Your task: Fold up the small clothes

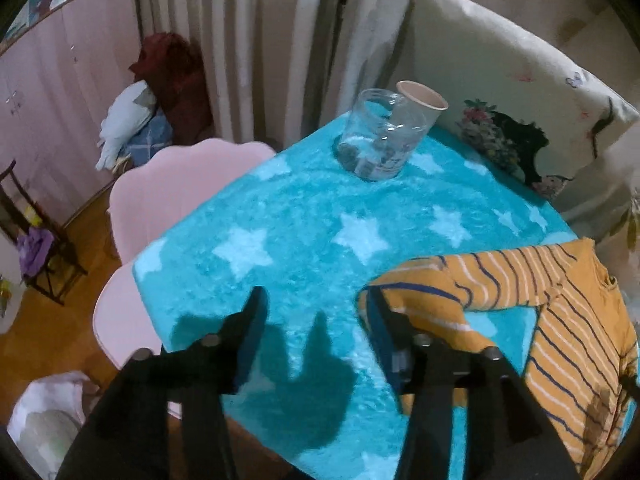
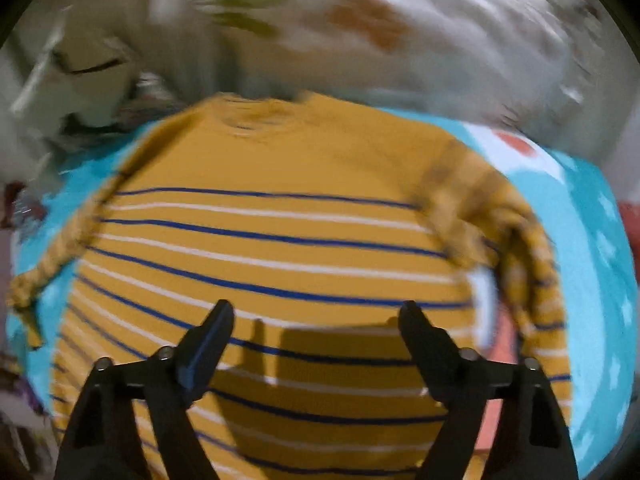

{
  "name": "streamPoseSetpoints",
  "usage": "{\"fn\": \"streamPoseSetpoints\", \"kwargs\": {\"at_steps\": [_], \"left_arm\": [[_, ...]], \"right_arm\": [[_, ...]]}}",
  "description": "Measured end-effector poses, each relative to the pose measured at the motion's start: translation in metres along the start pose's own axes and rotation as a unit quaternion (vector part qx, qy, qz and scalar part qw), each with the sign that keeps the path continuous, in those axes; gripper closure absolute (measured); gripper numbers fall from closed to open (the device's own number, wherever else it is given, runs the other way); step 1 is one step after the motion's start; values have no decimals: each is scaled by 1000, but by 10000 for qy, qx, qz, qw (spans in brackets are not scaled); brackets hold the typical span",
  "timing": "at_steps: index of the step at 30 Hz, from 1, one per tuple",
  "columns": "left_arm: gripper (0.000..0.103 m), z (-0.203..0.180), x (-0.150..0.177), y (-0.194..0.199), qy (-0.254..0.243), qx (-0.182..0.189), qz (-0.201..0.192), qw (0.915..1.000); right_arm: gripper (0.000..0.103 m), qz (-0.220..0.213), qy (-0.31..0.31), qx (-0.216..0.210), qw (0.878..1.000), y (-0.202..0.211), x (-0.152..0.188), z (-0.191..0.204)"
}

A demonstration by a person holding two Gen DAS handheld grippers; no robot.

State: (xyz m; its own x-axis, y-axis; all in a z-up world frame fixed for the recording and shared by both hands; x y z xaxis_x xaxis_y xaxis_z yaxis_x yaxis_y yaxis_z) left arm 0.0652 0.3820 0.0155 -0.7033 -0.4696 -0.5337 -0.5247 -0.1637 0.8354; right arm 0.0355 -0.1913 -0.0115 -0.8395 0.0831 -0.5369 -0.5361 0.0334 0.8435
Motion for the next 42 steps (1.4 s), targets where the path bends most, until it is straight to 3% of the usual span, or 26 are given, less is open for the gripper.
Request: {"fn": "streamPoseSetpoints", "kwargs": {"at_steps": [3,8,10,12,16,21,23,26,30,33,37,38,39,41,42], "left_arm": [[47,-12,6,3,-168,243,40,9996],[38,-35,16,12,-561,607,-24,9966],[35,-44,18,16,-723,708,-50,9949],[34,-55,22,17,-875,852,-10,9925],[34,-83,32,12,-1163,1187,173,9859],[34,-124,48,12,-1506,1508,297,9766],[34,-138,53,19,-1587,1600,301,9738],[34,-155,63,34,-1706,1585,191,9723],[33,-170,80,54,-1789,1492,128,9724],[32,-177,97,65,-1832,1359,116,9736],[31,-189,121,73,-1845,1297,243,9739],[31,-196,128,77,-1864,1322,282,9731],[31,-201,133,80,-1875,1341,282,9727],[31,-213,141,90,-1881,1398,227,9719],[31,-216,142,94,-1867,1426,185,9718]], "right_arm": [[32,171,484,-235,9984,-15,-13,57],[33,474,1075,-345,9925,-63,-10,139],[31,543,1016,-481,9922,-75,-10,157],[29,550,998,-194,9933,-90,-12,162],[27,626,1003,-240,9927,-94,-9,167],[27,723,668,-41,9951,-64,21,110],[27,798,372,545,9946,-49,39,59],[27,392,-377,745,9957,-8,52,-9],[23,-93,-1684,1236,9779,55,83,-120],[22,-24,-2109,1334,9684,74,114,-160],[22,128,-2123,829,9736,65,153,-165],[24,178,-2083,575,9762,55,157,-155],[50,233,-2037,284,9783,45,159,-144],[89,332,-1846,-14,9823,34,159,-133],[89,375,-1685,-27,9850,34,158,-130]]}}
Point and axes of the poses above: each gripper's, at about its wrist camera, not at the fingertips, and y roughly against the way its jaws point, z to its left, x to its underside, the point moved 9 cm from there along -y, roughly the way its jaws point, and after that the axes turned 6 degrees about y, right-handed, at the moved point
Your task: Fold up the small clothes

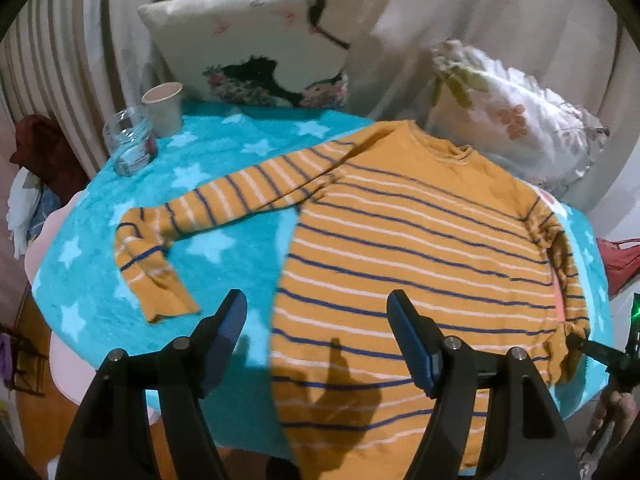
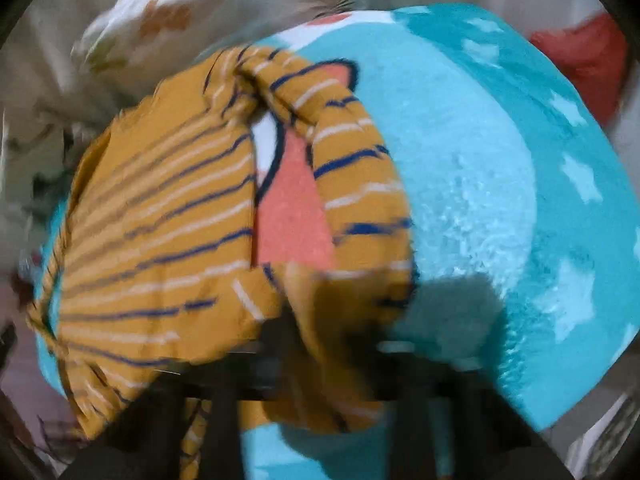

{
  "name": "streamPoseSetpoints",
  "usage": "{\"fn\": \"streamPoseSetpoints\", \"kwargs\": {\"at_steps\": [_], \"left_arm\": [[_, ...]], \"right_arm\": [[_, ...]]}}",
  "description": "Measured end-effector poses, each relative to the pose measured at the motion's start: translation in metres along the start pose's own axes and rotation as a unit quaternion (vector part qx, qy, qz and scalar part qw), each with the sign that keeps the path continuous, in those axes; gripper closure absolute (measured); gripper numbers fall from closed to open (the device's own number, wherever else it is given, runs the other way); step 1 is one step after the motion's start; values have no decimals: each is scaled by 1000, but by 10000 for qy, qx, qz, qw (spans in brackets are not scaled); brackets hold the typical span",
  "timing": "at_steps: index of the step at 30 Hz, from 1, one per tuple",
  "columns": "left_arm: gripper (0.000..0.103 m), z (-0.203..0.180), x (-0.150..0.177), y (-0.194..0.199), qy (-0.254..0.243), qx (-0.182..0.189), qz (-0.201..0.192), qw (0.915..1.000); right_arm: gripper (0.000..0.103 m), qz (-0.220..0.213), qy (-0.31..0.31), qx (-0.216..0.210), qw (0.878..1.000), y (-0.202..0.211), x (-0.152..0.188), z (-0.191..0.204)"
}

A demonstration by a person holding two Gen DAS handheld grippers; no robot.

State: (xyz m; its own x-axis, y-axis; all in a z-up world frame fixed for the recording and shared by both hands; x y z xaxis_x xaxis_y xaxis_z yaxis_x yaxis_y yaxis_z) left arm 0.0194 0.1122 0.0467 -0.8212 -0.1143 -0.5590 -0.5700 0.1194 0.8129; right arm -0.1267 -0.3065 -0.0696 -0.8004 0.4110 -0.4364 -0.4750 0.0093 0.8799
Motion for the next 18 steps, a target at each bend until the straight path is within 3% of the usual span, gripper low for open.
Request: {"fn": "streamPoseSetpoints", "kwargs": {"at_steps": [2,3,5,8,9,10,12,13,15,18], "left_arm": [[31,-8,2,7,25,18,-129,9999],[31,-10,3,8,48,-11,-177,9998],[31,-13,7,9,127,-76,-216,9997],[31,-12,14,8,322,-142,-154,9993],[31,-12,16,9,391,-131,-158,9990],[31,-14,17,10,418,-129,-174,9989],[31,-20,20,14,364,-169,-219,9990],[31,-22,21,15,330,-175,-225,9990],[31,-32,22,17,221,-188,-222,9993],[31,-44,24,19,64,-202,-201,9996]], "right_arm": [[90,-51,387,-29,9992,13,-1,-6],[90,-107,594,293,9977,23,-3,-19],[90,-370,1059,1506,9822,48,-19,-58],[79,-724,1115,3118,9408,89,-40,-118],[71,-815,961,3412,9315,101,-44,-133],[64,-969,669,3486,9298,116,-44,-148],[40,-1233,142,2944,9476,127,-40,-158],[38,-1327,-50,2610,9562,128,-38,-157],[37,-1460,-541,1557,9755,117,-34,-155],[37,-1452,-1421,220,9789,92,-19,-160]]}}
Point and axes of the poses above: each gripper's, at about its wrist camera, not at the fingertips, and y roughly against the way its jaws point, z to its left, x to its underside, the point moved 9 cm from there along -y, roughly the way its jaws point, and after that the axes turned 6 degrees about y, right-handed, at the moved point
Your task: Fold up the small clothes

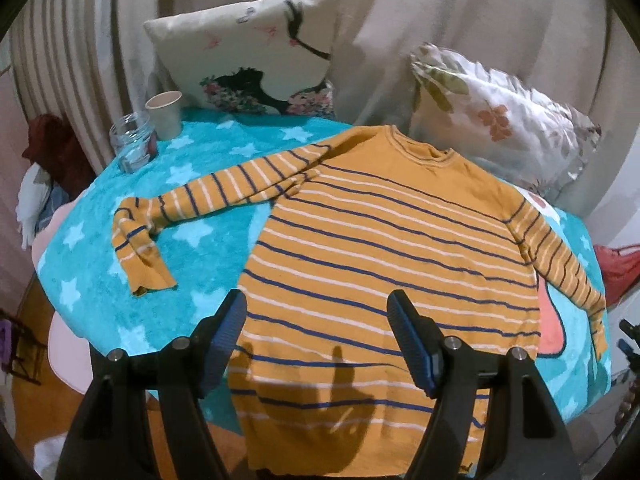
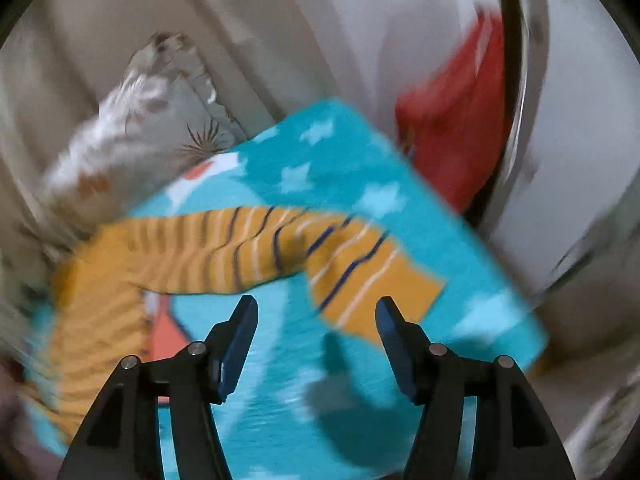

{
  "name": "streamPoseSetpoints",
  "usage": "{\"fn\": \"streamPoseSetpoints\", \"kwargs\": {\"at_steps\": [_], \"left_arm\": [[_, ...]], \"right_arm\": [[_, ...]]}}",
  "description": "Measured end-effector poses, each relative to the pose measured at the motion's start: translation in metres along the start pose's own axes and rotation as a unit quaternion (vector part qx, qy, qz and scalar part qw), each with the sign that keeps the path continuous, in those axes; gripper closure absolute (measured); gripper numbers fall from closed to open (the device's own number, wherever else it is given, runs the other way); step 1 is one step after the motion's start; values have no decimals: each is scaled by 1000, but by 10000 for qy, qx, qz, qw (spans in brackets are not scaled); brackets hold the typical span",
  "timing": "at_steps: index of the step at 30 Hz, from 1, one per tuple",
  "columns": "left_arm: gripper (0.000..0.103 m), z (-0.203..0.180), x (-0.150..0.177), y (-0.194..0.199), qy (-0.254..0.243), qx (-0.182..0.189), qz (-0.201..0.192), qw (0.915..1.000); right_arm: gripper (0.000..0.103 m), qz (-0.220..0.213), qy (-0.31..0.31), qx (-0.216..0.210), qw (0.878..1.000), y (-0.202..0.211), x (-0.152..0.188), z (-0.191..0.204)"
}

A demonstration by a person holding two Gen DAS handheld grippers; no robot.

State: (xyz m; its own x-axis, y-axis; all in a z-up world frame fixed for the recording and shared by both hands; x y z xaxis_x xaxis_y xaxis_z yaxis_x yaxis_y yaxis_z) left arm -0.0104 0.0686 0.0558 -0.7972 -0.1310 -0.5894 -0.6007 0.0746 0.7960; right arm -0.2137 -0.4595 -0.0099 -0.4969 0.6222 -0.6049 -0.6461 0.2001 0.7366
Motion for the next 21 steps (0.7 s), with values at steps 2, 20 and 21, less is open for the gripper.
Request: {"fn": "streamPoseSetpoints", "kwargs": {"at_steps": [2,20,21], "left_arm": [[31,-7,2,3,-109,-21,-5,9999],[31,2,-5,-5,-172,-290,143,9993],[31,2,-5,-7,-166,-282,160,9993]], "right_arm": [[37,134,-890,-732,9932,-20,11,-11],[74,-290,-3027,-678,9502,-87,-15,-74],[95,-236,-2995,-627,9518,-92,-19,-76]]}}
Point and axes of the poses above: each gripper's, at about its wrist camera, not at the fingertips, and y roughly against the way its jaws point, z to its left, x to its underside, the point moved 9 cm from there along -y, roughly the way its jaws point, and after that the axes turned 6 degrees about y, right-handed, at the moved point
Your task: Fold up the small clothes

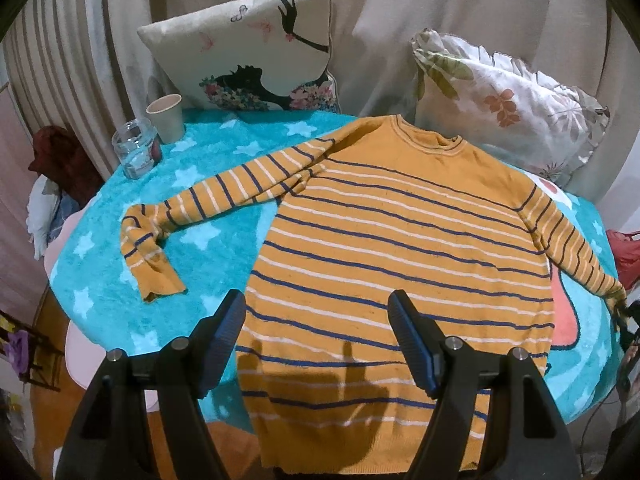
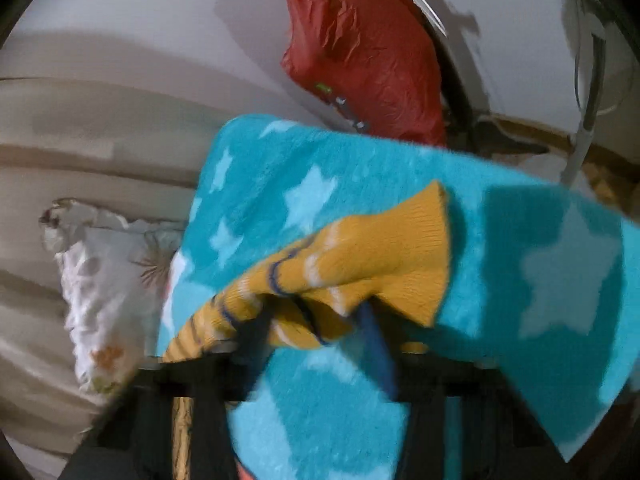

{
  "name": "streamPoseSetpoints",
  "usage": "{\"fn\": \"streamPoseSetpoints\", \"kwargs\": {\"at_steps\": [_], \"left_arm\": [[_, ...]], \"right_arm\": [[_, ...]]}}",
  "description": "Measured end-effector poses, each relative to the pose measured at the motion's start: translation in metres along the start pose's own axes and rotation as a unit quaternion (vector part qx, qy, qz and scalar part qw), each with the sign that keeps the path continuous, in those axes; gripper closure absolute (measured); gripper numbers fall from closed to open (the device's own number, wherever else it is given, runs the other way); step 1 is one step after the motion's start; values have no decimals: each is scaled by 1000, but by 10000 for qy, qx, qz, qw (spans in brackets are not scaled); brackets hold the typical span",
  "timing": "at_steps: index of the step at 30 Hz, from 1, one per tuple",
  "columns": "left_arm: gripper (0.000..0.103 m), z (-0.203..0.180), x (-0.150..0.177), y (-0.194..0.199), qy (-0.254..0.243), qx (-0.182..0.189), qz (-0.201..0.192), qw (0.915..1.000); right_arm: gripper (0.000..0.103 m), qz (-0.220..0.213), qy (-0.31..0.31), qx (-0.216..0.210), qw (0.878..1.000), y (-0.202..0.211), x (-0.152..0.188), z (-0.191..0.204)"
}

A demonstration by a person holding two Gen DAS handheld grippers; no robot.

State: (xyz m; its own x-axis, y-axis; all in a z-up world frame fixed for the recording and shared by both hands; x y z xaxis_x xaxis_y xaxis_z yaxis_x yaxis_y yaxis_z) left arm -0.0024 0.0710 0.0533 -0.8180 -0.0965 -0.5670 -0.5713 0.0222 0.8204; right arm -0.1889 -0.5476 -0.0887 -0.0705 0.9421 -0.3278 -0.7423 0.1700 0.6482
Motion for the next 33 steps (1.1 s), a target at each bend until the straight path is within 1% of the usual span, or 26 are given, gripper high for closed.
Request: {"fn": "streamPoseSetpoints", "kwargs": {"at_steps": [2,5,8,9,12,15,16,17,18,19,20,21,22,24,26,29,30,31,33], "left_arm": [[31,1,-1,-1,0,-7,0,10000],[31,8,-4,-5,64,-25,-4,10000],[31,21,-5,-10,187,-13,66,9998],[31,28,-5,-12,235,-12,93,9997],[31,46,-6,-14,403,-64,101,9991],[31,63,-9,-19,655,-15,176,9977],[31,65,-9,-20,702,-4,190,9973],[31,68,-9,-21,752,11,210,9969],[31,70,-9,-23,777,22,230,9967],[31,70,-9,-23,771,27,241,9967],[31,69,-9,-23,737,30,247,9970],[31,67,-9,-23,676,31,243,9974],[31,65,-9,-23,643,33,237,9976],[31,58,-9,-22,533,49,222,9983],[31,53,-7,-21,437,51,217,9988],[30,46,-3,-20,312,30,233,9992],[30,45,-2,-20,286,21,240,9993],[30,45,-1,-19,265,11,248,9993],[30,43,2,-18,231,-24,265,9994]], "right_arm": [[97,99,97,77,9999,-7,-9,1],[98,-140,447,246,9986,8,-29,12],[98,-406,1088,367,9926,31,-48,42],[98,-418,1315,356,9898,37,-51,57],[98,-441,1650,356,9847,52,-53,77],[97,-453,1926,594,9784,62,-49,79],[97,-432,1880,674,9789,63,-47,74],[91,-401,1793,716,9804,64,-44,68],[74,-333,1627,700,9836,63,-39,60],[63,-253,1394,579,9882,63,-32,51],[45,-232,1232,498,9909,63,-27,44],[42,-228,1106,446,9926,63,-22,40],[42,-199,979,389,9942,62,-15,34],[42,10,812,317,9962,54,4,23],[42,164,694,317,9970,47,20,15],[41,288,402,294,9983,30,35,1],[39,258,293,257,9989,26,34,-1],[37,85,165,136,9997,24,28,-1],[35,-107,-12,146,9998,17,10,-1]]}}
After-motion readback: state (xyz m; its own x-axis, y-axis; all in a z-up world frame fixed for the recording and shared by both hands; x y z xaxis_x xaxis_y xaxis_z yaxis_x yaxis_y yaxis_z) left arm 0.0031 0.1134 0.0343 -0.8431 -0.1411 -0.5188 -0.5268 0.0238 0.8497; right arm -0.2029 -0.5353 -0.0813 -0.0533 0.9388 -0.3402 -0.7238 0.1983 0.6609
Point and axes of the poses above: each gripper's, at about its wrist camera, not at the fingertips, and y roughly against the way its jaws point, z to its left, x to its underside, the point moved 9 cm from there along -y, roughly the way its jaws point, and after that the axes turned 6 degrees about y, right-handed, at the moved point
